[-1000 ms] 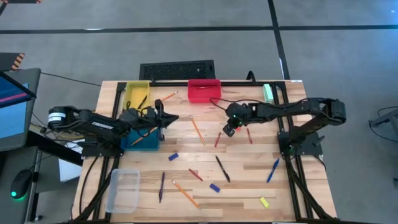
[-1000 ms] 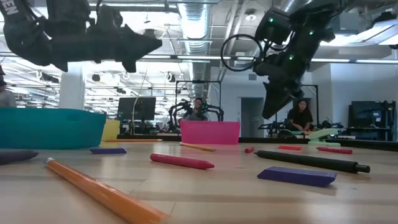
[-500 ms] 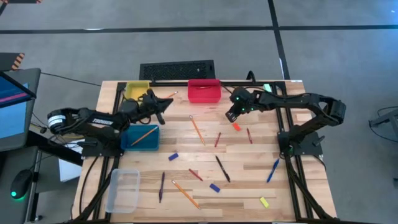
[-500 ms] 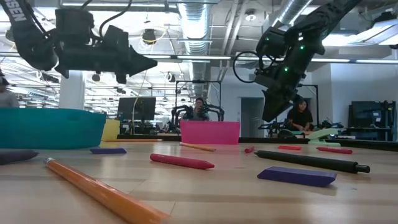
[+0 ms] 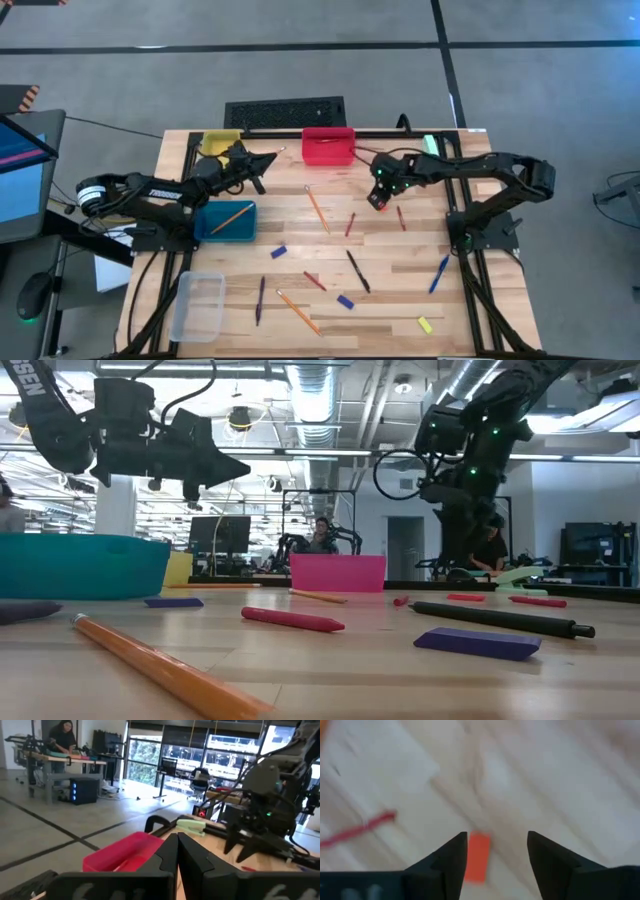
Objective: Sort crayons/erasers/pens/pencils in bins
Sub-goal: Put the orange eraser into the transparent bin
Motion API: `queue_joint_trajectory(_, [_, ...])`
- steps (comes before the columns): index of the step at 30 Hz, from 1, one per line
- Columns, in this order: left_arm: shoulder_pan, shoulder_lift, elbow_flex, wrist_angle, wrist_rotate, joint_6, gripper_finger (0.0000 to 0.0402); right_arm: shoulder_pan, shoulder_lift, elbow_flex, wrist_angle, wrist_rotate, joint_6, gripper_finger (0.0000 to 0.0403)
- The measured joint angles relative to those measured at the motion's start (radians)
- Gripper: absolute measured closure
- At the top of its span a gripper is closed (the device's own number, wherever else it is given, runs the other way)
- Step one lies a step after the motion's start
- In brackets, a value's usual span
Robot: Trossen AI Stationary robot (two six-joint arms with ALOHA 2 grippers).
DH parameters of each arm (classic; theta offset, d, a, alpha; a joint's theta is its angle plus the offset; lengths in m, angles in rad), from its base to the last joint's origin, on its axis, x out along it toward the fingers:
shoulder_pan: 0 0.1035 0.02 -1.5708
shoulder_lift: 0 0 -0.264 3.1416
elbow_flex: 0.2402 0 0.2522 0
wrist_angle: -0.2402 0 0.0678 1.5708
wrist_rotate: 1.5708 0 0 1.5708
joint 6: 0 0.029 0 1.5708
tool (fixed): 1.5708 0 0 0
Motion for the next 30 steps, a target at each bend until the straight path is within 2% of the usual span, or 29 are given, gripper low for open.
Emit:
queue_joint_trajectory(4, [0.0, 0.0, 0.0, -0.003, 0.0, -0.011, 0.0401, 0.035, 0.0, 0.0, -0.072, 0.0, 0.042, 0.0173])
queue_joint_trajectory(9, [-0.007, 0.0, 0.0, -0.003, 0.0, 0.008, 0.0401, 0.062, 0.021, 0.0, -0.07, 0.002, 0.078, 0.018])
queue_joint_trajectory(21, [-0.027, 0.0, 0.0, -0.03, 0.012, 0.023, 0.0401, 0.073, 0.206, 0.008, -0.028, 0.013, 0.111, 0.0179])
queue_joint_trajectory(25, [-0.028, 0.0, 0.0, -0.032, 0.018, 0.017, 0.0401, 0.075, 0.223, 0.008, -0.02, 0.017, 0.112, 0.0204])
queue_joint_trajectory(30, [-0.03, 0.0, 0.0, -0.054, 0.019, 0.005, 0.0401, 0.074, 0.221, 0.006, -0.012, 0.018, 0.108, 0.0266])
